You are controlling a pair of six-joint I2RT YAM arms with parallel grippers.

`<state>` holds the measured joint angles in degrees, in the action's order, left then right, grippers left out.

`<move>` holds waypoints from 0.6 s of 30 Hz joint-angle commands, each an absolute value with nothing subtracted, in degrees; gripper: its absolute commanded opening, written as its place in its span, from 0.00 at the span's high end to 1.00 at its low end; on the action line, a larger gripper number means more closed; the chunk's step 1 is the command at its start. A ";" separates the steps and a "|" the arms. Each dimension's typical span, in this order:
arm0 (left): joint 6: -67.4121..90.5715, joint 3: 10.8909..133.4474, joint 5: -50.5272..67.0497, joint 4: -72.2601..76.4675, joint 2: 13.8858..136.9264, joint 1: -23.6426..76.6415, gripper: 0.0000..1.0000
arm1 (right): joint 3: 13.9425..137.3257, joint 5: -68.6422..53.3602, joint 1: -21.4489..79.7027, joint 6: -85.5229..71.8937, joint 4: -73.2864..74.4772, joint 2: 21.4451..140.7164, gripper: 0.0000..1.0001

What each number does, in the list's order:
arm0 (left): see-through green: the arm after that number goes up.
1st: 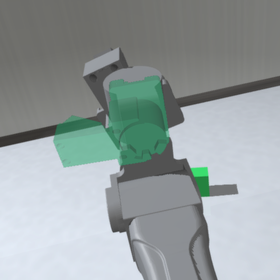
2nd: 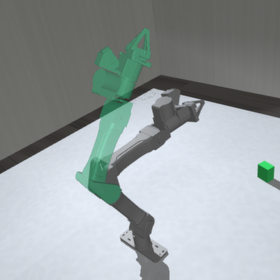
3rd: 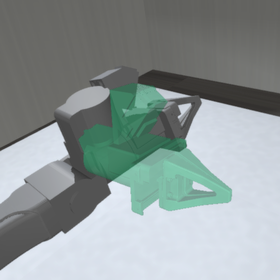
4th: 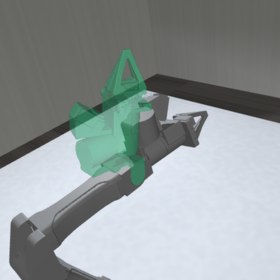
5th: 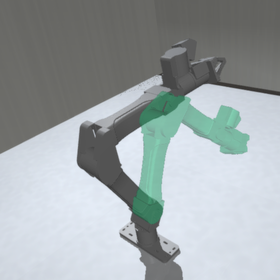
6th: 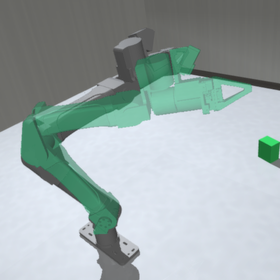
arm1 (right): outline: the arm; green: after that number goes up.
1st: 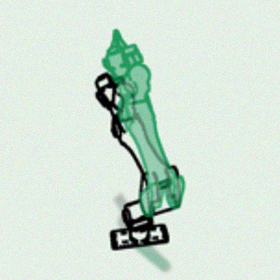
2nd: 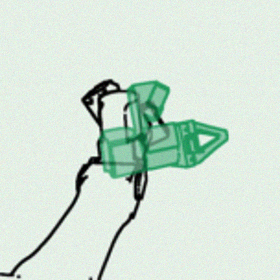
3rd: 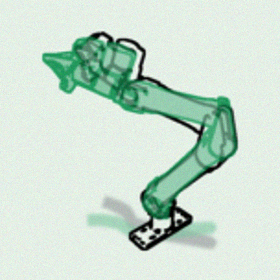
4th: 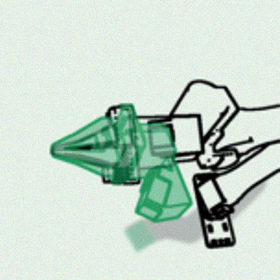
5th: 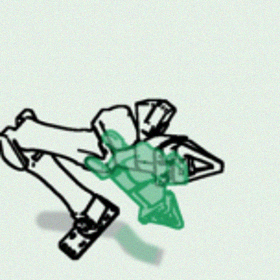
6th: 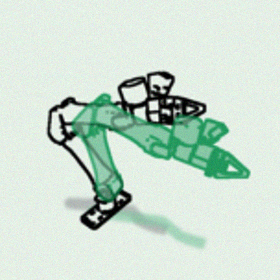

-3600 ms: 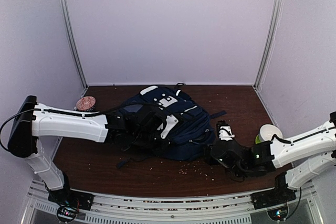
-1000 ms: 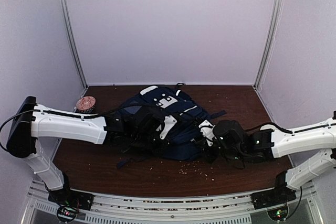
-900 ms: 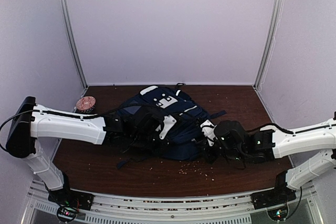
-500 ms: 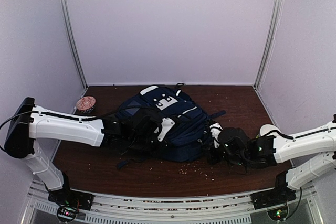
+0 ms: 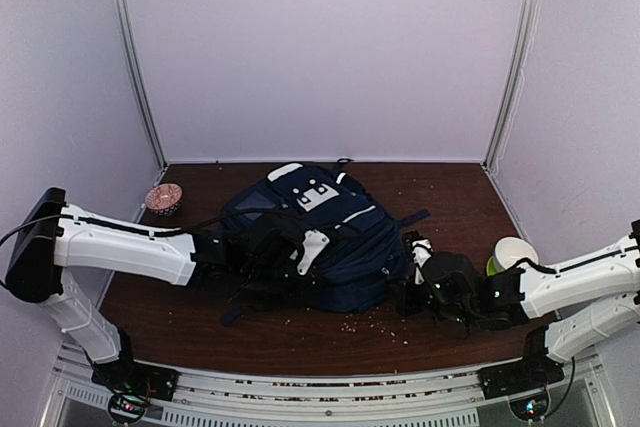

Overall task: Pack the student bag
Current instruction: Zip the student bag at the center of the board.

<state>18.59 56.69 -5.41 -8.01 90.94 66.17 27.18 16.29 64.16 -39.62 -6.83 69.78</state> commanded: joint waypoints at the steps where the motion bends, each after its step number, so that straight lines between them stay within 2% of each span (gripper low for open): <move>1: 19.37 53.91 -5.18 -7.21 86.36 66.88 1.00 | 23.92 17.69 63.24 -43.50 -5.66 69.61 1.00; 18: 22.32 47.01 -6.27 -5.23 82.83 66.87 1.00 | 23.88 22.71 63.23 -47.35 -1.67 69.28 1.00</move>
